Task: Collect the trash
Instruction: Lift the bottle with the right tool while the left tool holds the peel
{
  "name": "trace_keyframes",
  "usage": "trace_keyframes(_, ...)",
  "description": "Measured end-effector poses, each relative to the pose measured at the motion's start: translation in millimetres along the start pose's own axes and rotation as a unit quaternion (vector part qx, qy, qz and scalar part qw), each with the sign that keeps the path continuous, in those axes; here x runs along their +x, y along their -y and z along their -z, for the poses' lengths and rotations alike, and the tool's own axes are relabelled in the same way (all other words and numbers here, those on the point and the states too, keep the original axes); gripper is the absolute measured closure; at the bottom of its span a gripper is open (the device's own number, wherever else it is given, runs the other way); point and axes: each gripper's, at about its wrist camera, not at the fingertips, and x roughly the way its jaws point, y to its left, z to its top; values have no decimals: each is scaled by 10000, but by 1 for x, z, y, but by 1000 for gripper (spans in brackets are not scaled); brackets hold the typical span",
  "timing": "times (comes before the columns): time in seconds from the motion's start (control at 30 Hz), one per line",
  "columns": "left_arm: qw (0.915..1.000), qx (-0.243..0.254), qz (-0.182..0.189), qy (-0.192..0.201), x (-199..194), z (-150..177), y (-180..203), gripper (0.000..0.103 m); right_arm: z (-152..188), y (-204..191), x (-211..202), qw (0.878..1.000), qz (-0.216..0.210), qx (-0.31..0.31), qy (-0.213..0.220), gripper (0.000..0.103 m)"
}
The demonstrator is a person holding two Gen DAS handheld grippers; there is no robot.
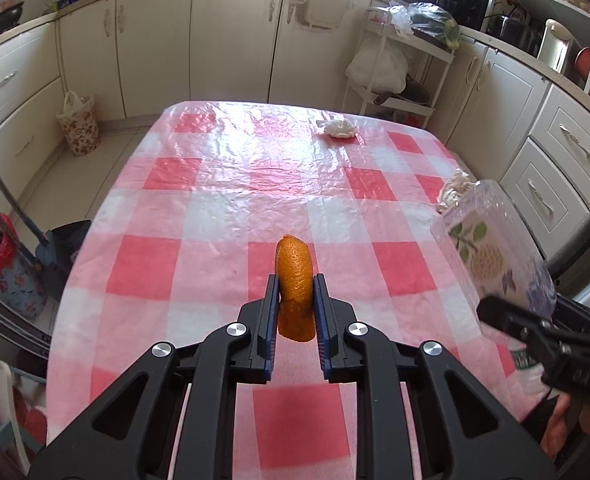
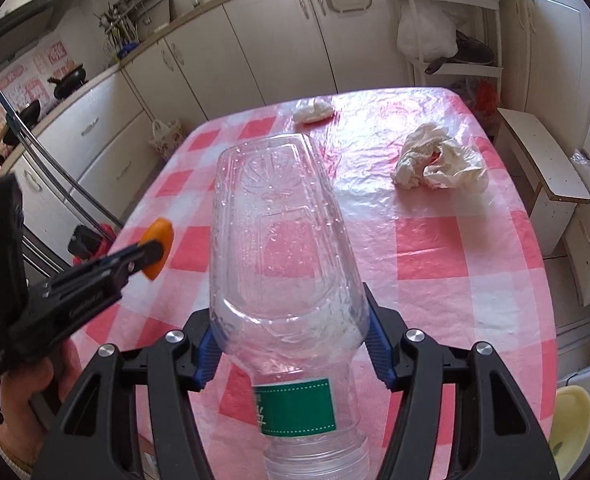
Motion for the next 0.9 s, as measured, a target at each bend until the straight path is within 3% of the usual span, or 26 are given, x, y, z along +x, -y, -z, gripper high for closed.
trace_keyframes(0.53,9982,-40,112,593,-89,28,3,87,17,-22,-54,9927,-47,-273,1176,44)
trace_keyframes(0.9,9943,29,276,1030,-140,37,11,87,34,-30,-73,9884,50,-374,1469,44)
